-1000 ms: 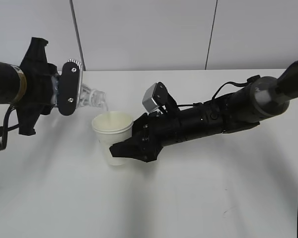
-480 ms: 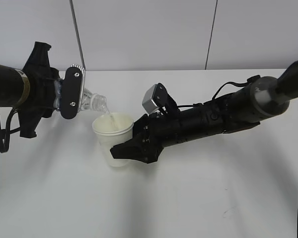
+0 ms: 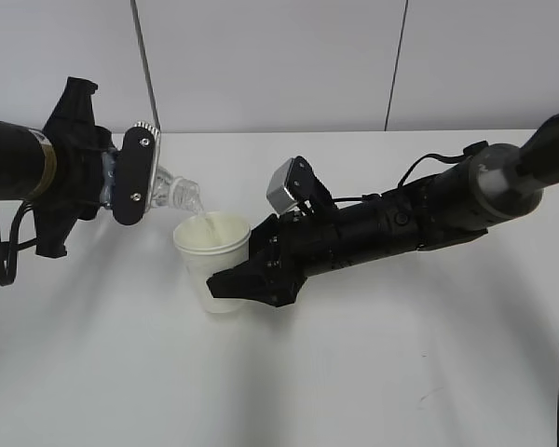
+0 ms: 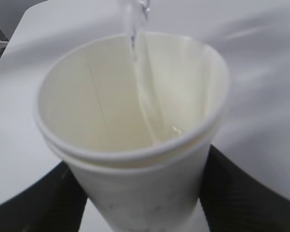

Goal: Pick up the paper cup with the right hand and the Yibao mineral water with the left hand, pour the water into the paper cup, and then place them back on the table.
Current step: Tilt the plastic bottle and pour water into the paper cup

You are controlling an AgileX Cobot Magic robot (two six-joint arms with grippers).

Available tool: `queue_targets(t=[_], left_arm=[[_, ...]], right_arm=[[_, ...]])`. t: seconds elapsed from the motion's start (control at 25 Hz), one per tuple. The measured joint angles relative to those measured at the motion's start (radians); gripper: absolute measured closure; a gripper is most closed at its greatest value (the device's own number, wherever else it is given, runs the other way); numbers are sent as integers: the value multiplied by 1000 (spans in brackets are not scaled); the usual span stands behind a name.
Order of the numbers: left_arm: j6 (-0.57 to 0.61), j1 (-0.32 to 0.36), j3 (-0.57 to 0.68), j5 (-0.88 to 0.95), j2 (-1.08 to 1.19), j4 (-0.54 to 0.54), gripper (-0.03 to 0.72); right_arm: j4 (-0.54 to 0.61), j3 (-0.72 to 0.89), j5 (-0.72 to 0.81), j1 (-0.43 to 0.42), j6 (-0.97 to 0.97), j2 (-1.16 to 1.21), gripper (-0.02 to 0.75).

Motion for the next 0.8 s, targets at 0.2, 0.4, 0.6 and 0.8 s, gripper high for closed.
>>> queue_targets(t=[0.2, 0.4, 0.6, 0.8], left_arm=[[0, 0, 0, 1, 0, 4, 371], [0, 0, 0, 1, 0, 4, 371], [0, 0, 0, 1, 0, 6, 371], [0, 0, 0, 1, 0, 11, 371]], right_arm=[[0, -2, 0, 0, 0, 0, 217], [0, -2, 2, 0, 0, 0, 217], [0, -2, 2, 0, 0, 0, 217], [0, -2, 4, 0, 0, 0, 217]])
